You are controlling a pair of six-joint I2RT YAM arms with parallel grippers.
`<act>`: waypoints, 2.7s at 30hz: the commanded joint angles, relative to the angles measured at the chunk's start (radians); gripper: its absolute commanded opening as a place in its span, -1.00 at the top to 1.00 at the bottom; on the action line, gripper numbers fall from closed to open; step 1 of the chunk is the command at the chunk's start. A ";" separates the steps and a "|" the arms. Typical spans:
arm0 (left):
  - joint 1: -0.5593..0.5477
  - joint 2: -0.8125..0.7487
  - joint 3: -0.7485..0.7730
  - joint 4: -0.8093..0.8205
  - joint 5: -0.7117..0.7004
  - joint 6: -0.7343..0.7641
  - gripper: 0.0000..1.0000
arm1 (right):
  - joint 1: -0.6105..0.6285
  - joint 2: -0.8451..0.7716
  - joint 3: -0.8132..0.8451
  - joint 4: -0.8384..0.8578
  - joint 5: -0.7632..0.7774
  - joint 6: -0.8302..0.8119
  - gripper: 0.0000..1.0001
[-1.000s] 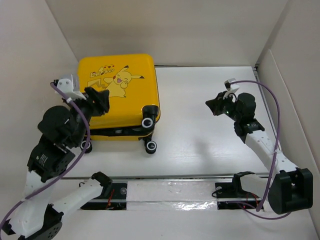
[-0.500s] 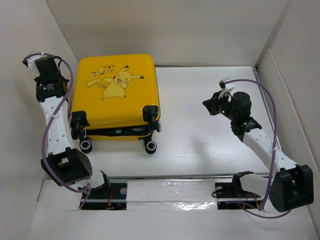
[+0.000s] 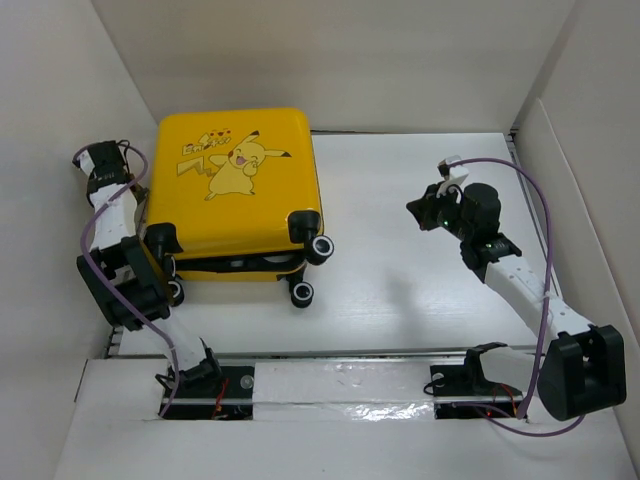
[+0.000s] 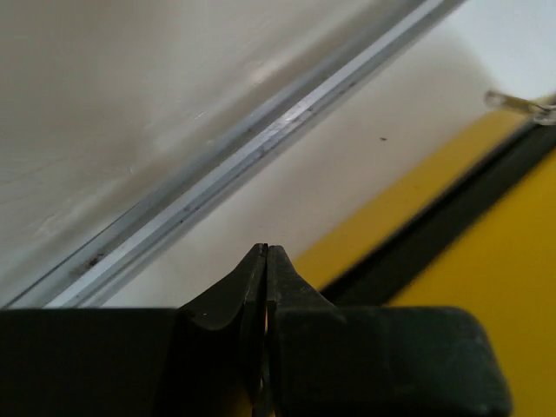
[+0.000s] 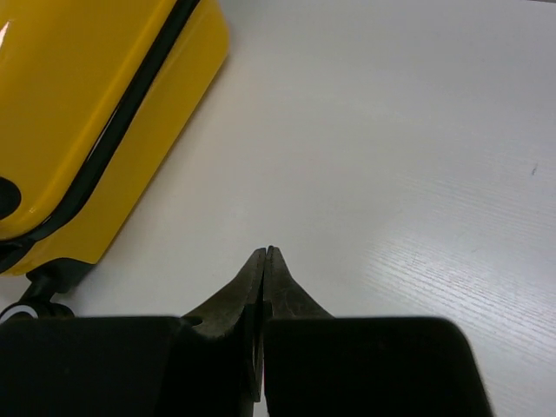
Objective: Pack the luggage
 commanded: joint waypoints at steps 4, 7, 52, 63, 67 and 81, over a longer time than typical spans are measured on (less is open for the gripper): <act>-0.001 0.026 -0.166 0.107 0.130 -0.107 1.00 | 0.009 0.010 0.039 0.034 0.028 -0.015 1.00; -0.010 0.020 -0.284 0.217 0.273 -0.189 1.00 | 0.009 0.022 0.039 0.037 0.039 -0.015 1.00; -0.789 -0.749 -1.371 1.104 0.341 -0.501 1.00 | 0.030 0.708 0.904 -0.303 0.190 -0.051 0.11; -1.023 -0.769 -1.248 1.011 0.080 -0.477 1.00 | 0.046 -0.017 0.112 -0.004 0.502 0.105 1.00; -1.023 -1.065 -1.239 0.768 -0.143 -0.458 0.78 | 0.046 -0.170 -0.074 -0.006 0.455 0.146 1.00; -0.681 -0.561 -0.577 0.905 0.023 -0.541 -0.17 | 0.033 -0.116 -0.194 0.069 0.393 0.169 0.84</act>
